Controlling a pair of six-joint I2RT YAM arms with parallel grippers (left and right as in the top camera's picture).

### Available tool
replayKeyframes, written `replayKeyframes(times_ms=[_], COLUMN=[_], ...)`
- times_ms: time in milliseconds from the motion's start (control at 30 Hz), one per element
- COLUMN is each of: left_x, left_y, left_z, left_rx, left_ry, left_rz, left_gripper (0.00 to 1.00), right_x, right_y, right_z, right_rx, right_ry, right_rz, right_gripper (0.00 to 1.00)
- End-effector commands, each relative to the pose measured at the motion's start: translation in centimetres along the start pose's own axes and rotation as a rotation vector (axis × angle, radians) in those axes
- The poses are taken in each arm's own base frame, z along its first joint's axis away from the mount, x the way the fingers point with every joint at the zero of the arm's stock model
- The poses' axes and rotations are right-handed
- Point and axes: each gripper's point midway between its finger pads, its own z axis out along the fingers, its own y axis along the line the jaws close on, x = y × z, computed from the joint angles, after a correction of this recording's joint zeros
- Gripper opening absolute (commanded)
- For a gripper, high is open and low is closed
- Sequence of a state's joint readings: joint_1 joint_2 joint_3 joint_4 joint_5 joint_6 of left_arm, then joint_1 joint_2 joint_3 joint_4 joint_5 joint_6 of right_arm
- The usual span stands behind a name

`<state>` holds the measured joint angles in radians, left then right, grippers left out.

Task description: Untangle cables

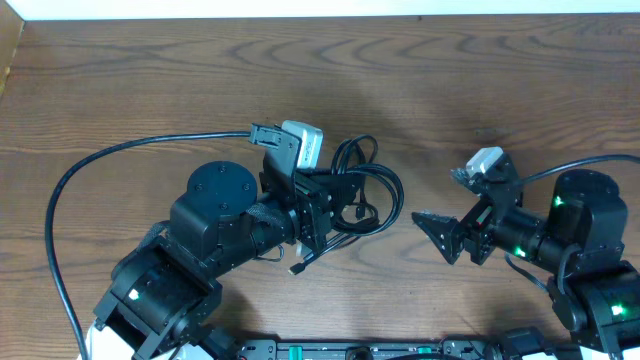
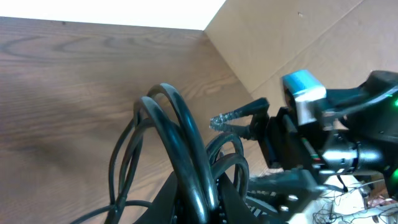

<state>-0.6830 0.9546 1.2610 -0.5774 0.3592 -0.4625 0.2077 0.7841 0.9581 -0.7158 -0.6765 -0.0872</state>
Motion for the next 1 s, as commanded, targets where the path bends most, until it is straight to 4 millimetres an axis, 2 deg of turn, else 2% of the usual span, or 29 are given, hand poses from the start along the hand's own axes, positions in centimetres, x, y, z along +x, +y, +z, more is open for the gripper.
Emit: replayKeyframes(times_ms=[0,133,267,367,533,667,733,767,900,967], left_x=[-1.4,-1.2,-0.9,-0.8,-0.6,-0.3,-0.3,-0.3,-0.3,-0.4], left_y=[-0.9,-0.7,-1.1,-2.4,-6.1,-6.5,-6.4,-6.4,-6.3,-6.3], left_z=[-0.7,-0.3,0.2,0.8,1.2,1.7,1.8,1.8,1.9,1.9], left_rx=[0.012,0.006,0.036,0.117,0.342,0.375,0.373,0.373,0.369,0.369], left_ry=[-0.043,-0.031,-0.003,0.019,0.064,0.083,0.086,0.086,0.085,0.085], left_rz=[0.051,0.049,0.046,0.055,0.128,0.132,0.13,0.13,0.129,0.129], left_gripper=[0.08,0.08,0.08,0.08,0.08,0.08,0.08,0.08,0.08,0.08], right_x=[-1.2,-3.2,-4.5,-5.0,-5.1,-5.1,-5.1,-5.1,-5.1,-5.1], right_y=[2.4,4.9,6.4,6.5,6.5,6.5,6.5,6.5,6.5,6.4], right_z=[-0.4,-1.1,-1.9,-2.0,-2.0,-2.0,-2.0,-2.0,-2.0,-2.0], right_rx=[-0.146,-0.292,-0.38,-0.39,-0.389,-0.389,-0.389,-0.389,-0.388,-0.384], right_ry=[-0.053,-0.126,-0.171,-0.186,-0.187,-0.187,-0.188,-0.187,-0.188,-0.188], right_rz=[0.039,0.001,-0.03,-0.022,-0.022,-0.023,-0.024,-0.023,-0.024,-0.023], right_gripper=[0.95,0.93,0.93,0.95,0.93,0.89,0.78,0.66,0.01,0.01])
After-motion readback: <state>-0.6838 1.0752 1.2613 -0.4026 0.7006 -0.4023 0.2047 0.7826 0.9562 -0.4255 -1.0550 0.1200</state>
